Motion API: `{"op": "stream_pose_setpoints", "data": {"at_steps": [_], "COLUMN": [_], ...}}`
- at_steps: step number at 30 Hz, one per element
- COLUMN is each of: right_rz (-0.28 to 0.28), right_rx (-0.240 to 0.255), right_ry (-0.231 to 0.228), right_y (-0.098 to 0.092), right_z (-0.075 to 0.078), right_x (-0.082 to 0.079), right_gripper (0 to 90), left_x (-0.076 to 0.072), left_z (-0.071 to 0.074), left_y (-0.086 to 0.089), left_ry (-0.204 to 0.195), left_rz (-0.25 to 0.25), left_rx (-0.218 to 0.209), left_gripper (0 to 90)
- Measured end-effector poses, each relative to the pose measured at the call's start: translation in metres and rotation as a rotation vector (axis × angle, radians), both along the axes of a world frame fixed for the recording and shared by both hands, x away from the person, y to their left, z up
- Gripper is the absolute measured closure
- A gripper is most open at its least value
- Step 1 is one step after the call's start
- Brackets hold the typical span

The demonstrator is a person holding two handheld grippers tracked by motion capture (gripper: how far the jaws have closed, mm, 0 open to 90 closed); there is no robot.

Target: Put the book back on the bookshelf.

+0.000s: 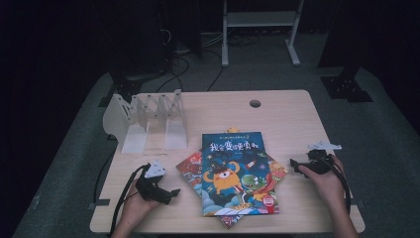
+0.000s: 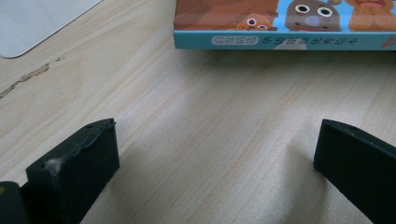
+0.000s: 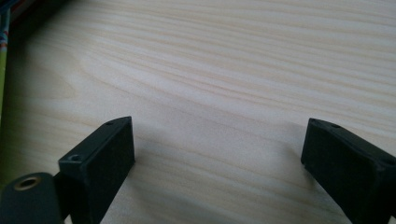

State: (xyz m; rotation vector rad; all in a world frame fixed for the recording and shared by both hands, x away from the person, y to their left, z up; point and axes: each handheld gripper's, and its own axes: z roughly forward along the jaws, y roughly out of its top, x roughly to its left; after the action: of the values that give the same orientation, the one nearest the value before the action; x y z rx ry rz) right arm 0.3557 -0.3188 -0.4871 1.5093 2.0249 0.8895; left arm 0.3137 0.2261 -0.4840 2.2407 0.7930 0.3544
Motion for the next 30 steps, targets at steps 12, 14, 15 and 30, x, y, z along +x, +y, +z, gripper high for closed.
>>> {"op": "stream_pose_setpoints", "data": {"at_steps": [12, 14, 15, 30], "right_rz": [0.040, 0.047, 0.049, 0.148], "right_rx": [0.032, 0.050, 0.052, 0.088], "right_ry": [0.025, 0.018, 0.011, -0.019], "right_y": [-0.002, 0.000, 0.001, 0.034], "right_z": [0.014, 0.020, 0.023, 0.058], "right_x": [-0.003, -0.003, -0.002, 0.020], "right_gripper": [35.3, 36.4, 36.9, 38.8], "left_x": [0.000, 0.000, 0.000, 0.000], "left_z": [0.000, 0.000, 0.000, 0.000], "left_y": [0.000, 0.000, 0.000, 0.000], "left_ry": [0.000, 0.000, 0.000, 0.000], "left_rz": [-0.001, -0.001, -0.001, -0.002], "left_rx": [0.001, 0.001, 0.001, 0.001], "left_gripper": [0.0, 0.0, 0.0, 0.0]}}
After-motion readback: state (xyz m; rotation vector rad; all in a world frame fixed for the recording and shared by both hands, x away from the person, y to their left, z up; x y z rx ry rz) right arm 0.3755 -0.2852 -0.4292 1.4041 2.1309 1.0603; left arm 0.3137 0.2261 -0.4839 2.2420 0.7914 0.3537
